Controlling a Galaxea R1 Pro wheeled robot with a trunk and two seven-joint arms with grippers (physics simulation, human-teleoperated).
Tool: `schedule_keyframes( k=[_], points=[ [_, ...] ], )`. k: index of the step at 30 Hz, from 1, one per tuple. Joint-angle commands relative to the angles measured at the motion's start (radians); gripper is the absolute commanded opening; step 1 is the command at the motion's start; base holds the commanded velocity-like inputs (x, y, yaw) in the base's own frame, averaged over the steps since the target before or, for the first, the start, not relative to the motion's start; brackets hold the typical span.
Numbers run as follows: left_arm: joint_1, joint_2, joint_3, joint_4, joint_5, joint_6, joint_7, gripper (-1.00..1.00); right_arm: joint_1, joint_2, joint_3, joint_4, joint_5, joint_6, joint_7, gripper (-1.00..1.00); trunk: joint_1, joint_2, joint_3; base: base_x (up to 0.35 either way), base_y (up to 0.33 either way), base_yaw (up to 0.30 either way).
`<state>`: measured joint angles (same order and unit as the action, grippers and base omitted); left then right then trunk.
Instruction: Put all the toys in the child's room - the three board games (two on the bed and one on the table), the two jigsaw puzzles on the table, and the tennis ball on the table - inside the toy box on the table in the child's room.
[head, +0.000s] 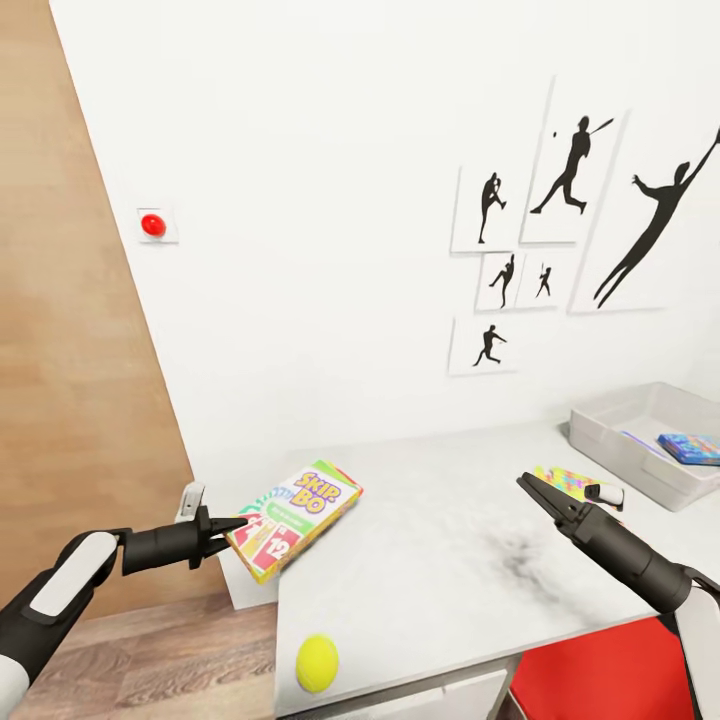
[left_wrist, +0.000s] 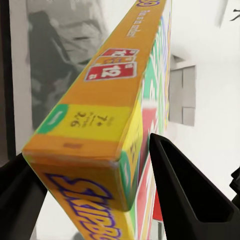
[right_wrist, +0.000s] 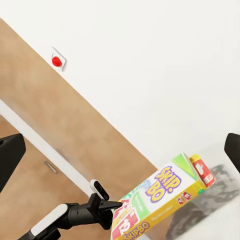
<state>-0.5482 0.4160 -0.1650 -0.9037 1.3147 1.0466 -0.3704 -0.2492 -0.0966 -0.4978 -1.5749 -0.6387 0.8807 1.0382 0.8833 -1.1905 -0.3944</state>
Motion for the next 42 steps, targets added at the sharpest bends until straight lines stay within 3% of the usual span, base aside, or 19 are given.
schedule_keyframes(
  k=[1,6,32,42],
  points=[
    [-0.001,0.001,-0.002,0.000,-0.008,0.000,-0.010,-1.00,-0.001,0.000,-0.001,0.000,-0.001,0.005,0.002,1.00,-0.004,0.007,0.002,-0.006,0.000,0.000],
    [-0.001,0.018,-0.002,0.001,-0.006,0.000,-0.011,-1.00,-0.001,0.000,0.000,-0.001,-0.001,0.004,0.002,1.00,-0.023,0.042,0.018,-0.002,0.000,0.000],
    [-0.001,0.022,-0.002,-0.029,-0.007,0.000,-0.011,-1.00,-0.001,0.001,0.001,0.004,0.000,0.002,0.000,1.00,-0.123,0.224,0.099,0.000,0.000,0.000],
    [-0.001,0.021,-0.003,-0.029,-0.008,0.000,-0.010,-1.00,-0.001,0.002,0.015,0.003,0.000,-0.060,-0.032,1.00,-0.161,0.294,0.131,0.000,0.000,0.000]
  ],
)
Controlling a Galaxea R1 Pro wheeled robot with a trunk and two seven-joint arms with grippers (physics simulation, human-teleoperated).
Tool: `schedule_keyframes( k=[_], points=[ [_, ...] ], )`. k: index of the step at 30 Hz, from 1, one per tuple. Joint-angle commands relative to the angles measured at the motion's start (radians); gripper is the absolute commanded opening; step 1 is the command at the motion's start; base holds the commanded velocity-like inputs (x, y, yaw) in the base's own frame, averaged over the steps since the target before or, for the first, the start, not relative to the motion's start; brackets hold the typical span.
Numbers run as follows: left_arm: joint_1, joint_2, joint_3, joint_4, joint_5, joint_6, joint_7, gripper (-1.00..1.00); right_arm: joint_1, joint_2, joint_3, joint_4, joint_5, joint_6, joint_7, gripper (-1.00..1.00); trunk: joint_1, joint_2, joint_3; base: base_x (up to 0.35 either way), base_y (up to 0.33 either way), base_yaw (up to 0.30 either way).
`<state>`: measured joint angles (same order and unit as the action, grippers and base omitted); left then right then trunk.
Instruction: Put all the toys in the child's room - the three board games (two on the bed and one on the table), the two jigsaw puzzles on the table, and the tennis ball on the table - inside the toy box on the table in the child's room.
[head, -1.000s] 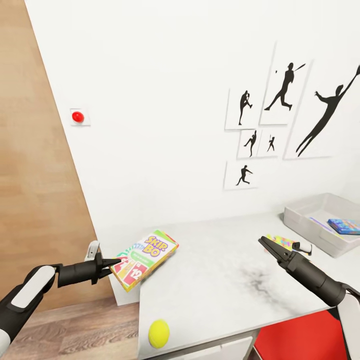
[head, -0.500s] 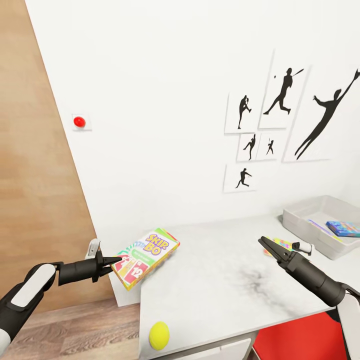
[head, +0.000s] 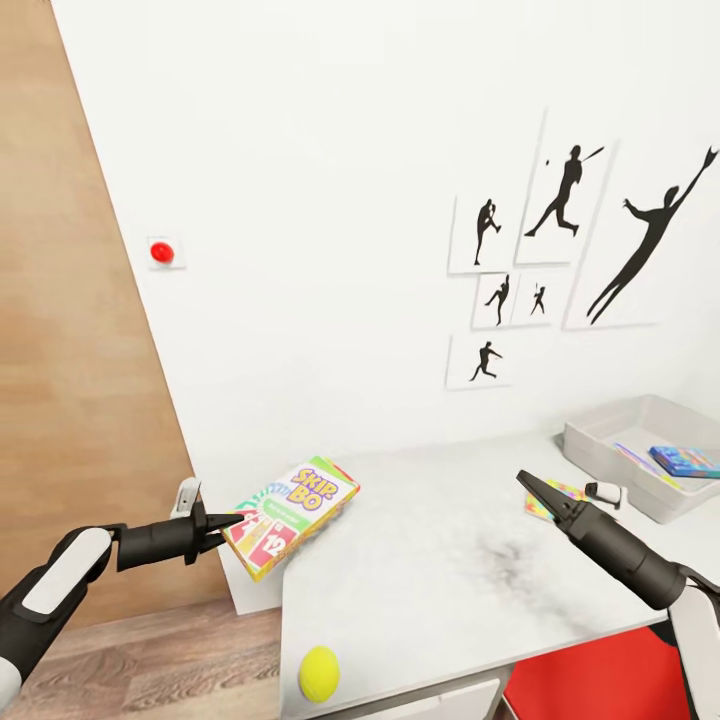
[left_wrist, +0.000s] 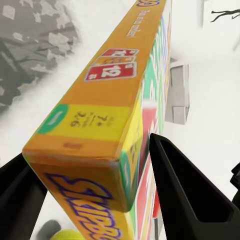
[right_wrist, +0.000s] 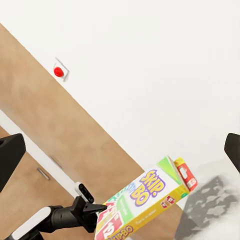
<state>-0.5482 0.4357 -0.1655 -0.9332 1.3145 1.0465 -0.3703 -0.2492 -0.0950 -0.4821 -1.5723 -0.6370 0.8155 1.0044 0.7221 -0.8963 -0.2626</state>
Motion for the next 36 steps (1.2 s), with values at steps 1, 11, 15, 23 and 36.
schedule_keyframes(
  k=[1,11,15,23,36],
  points=[
    [-0.001,0.001,-0.002,0.001,-0.007,0.000,-0.010,-1.00,-0.001,0.000,0.000,0.000,-0.002,0.005,0.001,1.00,-0.004,0.006,0.002,0.000,0.000,0.000],
    [-0.001,0.000,-0.007,0.001,-0.013,-0.001,-0.010,-1.00,-0.001,0.000,0.001,0.018,-0.001,-0.001,-0.009,1.00,-0.042,0.076,0.033,0.000,0.000,0.000],
    [-0.001,0.000,-0.013,0.001,-0.015,-0.001,-0.010,-1.00,-0.001,-0.001,0.000,0.019,-0.001,-0.002,-0.028,1.00,-0.057,0.104,0.046,0.000,0.000,0.000],
    [-0.001,0.000,-0.012,0.001,-0.017,-0.001,-0.010,-1.00,-0.001,-0.010,-0.006,0.023,-0.003,-0.002,-0.040,1.00,-0.088,0.160,0.071,0.000,0.000,-0.035],
    [-0.001,0.009,-0.002,0.000,-0.018,0.000,-0.011,-1.00,-0.001,-0.007,-0.006,0.026,-0.001,-0.001,-0.041,1.00,-0.138,0.251,0.119,0.000,0.000,-0.222]
  ],
)
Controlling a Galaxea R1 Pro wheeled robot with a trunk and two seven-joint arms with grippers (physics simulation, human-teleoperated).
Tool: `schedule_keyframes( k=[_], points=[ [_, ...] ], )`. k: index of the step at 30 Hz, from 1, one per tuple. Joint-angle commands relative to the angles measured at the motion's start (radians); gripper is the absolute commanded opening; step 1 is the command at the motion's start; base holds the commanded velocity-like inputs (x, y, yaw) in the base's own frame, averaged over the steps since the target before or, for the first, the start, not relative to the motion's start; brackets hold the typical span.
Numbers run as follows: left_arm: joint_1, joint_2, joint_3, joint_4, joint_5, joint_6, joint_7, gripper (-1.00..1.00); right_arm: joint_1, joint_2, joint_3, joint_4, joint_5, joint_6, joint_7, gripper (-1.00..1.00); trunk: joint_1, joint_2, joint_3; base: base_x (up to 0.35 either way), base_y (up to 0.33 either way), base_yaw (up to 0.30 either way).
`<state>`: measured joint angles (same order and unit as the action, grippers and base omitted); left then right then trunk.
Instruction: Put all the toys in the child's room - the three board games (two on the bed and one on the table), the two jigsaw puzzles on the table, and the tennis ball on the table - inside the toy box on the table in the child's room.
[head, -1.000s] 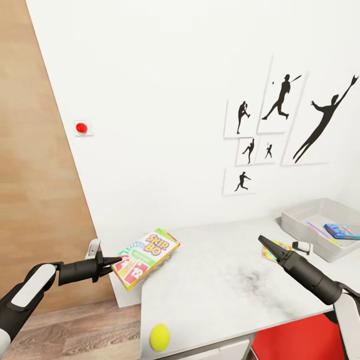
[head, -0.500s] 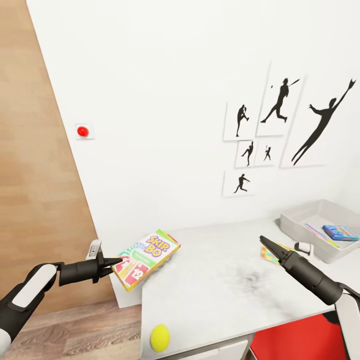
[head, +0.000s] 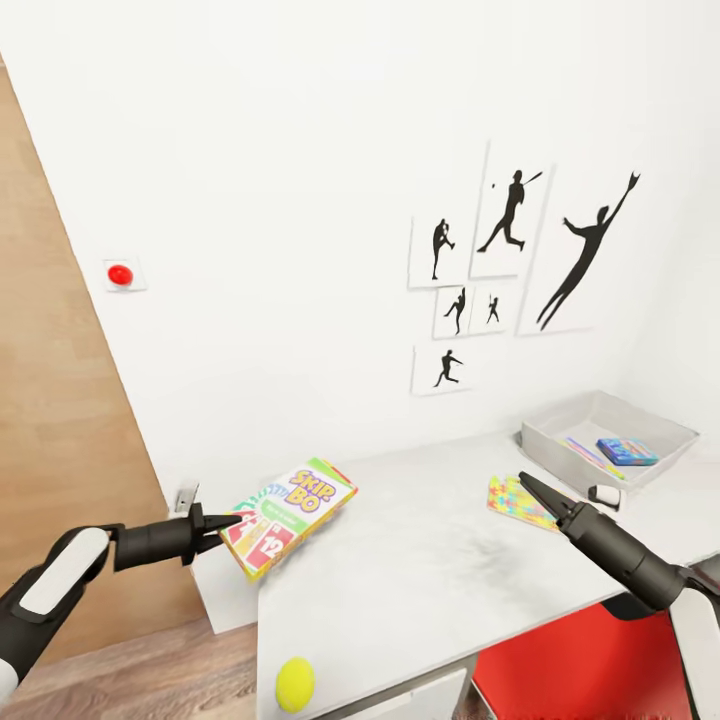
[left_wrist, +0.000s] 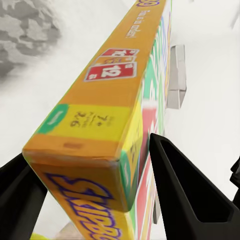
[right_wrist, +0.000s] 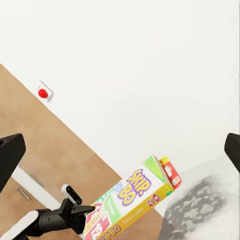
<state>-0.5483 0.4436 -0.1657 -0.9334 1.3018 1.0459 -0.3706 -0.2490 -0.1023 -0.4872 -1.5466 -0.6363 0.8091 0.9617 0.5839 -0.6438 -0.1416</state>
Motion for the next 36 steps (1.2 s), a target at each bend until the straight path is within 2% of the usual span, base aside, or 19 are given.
schedule_keyframes(
  k=[1,3,5,9,27,36],
  points=[
    [-0.001,0.005,-0.002,0.000,-0.004,0.000,-0.011,-1.00,-0.001,0.001,-0.001,0.000,-0.002,0.005,0.002,1.00,-0.004,0.006,0.002,0.000,0.000,-0.237],
    [-0.001,0.032,-0.003,-0.001,0.001,0.000,-0.011,-1.00,-0.001,0.004,0.000,0.000,-0.002,0.005,0.001,1.00,-0.011,0.020,0.010,0.000,0.000,-0.237],
    [-0.001,0.045,-0.003,-0.002,0.004,0.000,-0.011,-1.00,-0.001,0.005,0.003,0.000,-0.002,0.004,0.000,1.00,-0.019,0.034,0.017,0.000,0.000,-0.237],
    [-0.001,0.059,-0.002,-0.002,0.006,0.000,-0.011,-1.00,-0.001,0.007,0.005,-0.001,-0.002,0.004,-0.002,1.00,-0.034,0.062,0.032,0.000,0.000,-0.238],
    [-0.001,0.063,-0.003,-0.007,0.007,0.000,-0.011,-1.00,-0.001,0.006,0.002,-0.001,-0.001,0.004,-0.001,1.00,-0.103,0.188,0.099,0.000,0.000,-0.234],
    [-0.001,0.063,-0.003,-0.007,0.007,0.000,-0.011,-1.00,-0.001,0.006,0.002,-0.001,0.000,0.004,-0.001,1.00,-0.134,0.244,0.125,0.000,0.000,-0.037]
  ],
)
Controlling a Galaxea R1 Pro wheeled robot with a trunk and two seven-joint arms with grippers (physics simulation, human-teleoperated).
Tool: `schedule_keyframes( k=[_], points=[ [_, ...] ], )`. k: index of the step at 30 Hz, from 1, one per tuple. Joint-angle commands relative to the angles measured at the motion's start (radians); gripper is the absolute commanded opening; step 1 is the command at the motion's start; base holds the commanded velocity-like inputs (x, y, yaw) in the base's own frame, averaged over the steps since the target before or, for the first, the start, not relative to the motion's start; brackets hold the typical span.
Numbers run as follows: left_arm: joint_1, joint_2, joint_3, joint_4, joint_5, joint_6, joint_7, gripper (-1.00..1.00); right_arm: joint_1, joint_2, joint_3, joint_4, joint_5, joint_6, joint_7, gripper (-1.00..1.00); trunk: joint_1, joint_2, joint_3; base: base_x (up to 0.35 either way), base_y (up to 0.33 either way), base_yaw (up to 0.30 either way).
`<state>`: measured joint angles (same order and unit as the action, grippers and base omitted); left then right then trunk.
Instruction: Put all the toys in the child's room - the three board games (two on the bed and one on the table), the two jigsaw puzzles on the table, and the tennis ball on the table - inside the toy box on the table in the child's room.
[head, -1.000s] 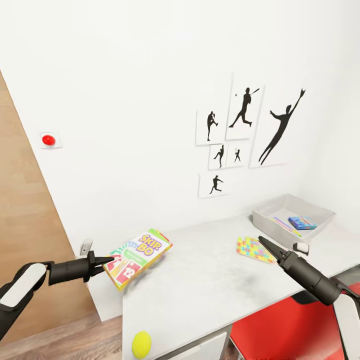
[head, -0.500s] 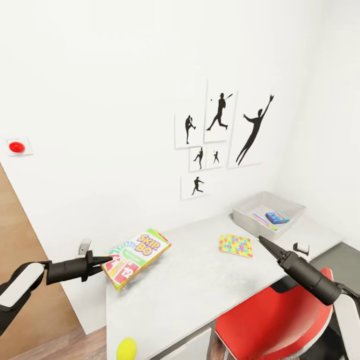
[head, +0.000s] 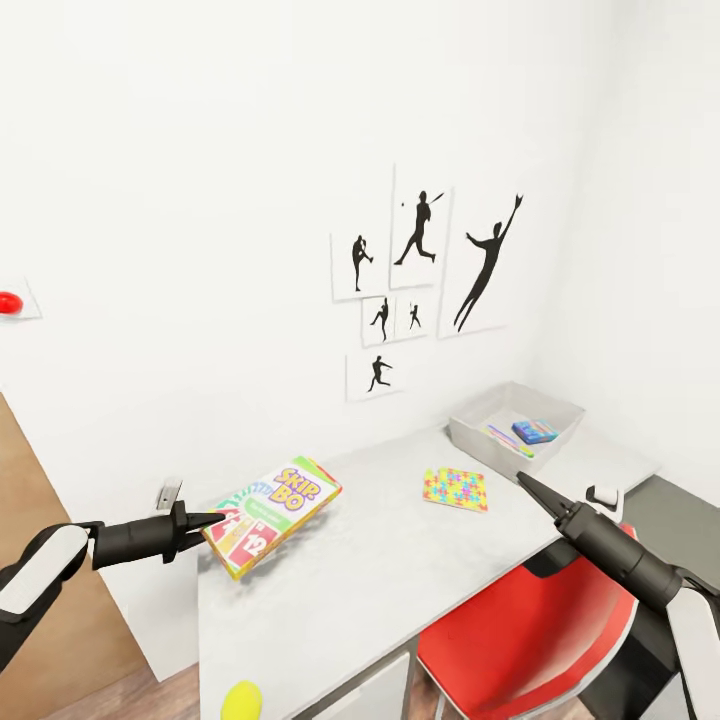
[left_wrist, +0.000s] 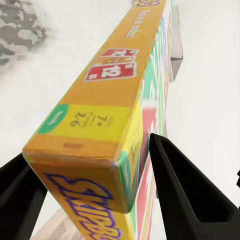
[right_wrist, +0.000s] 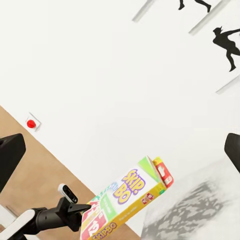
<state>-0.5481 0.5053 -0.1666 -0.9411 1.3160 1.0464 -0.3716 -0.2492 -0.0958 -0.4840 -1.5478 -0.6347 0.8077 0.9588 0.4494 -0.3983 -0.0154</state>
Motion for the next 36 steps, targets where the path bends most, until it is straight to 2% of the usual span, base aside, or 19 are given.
schedule_keyframes(
  k=[1,11,30,36],
  points=[
    [-0.001,0.001,-0.002,0.001,-0.007,0.000,-0.010,-1.00,-0.001,0.000,-0.001,0.000,-0.002,0.005,0.002,1.00,0.001,-0.002,-0.002,0.000,0.000,-0.001],
    [-0.001,-0.001,-0.003,0.001,-0.007,0.000,-0.010,-1.00,-0.001,0.001,0.002,0.000,-0.002,0.004,0.000,1.00,0.001,-0.002,-0.001,0.000,0.000,-0.033],
    [-0.001,-0.001,-0.002,0.000,-0.007,0.000,-0.010,-1.00,-0.001,0.001,0.002,0.002,-0.003,-0.005,0.000,1.00,0.001,-0.002,0.008,0.000,0.000,-0.240],
    [-0.001,-0.001,-0.002,0.000,-0.007,0.000,-0.010,-1.00,-0.001,0.001,0.002,0.002,-0.002,-0.005,0.000,1.00,0.001,-0.002,0.008,0.000,0.000,-0.084]
  ],
)
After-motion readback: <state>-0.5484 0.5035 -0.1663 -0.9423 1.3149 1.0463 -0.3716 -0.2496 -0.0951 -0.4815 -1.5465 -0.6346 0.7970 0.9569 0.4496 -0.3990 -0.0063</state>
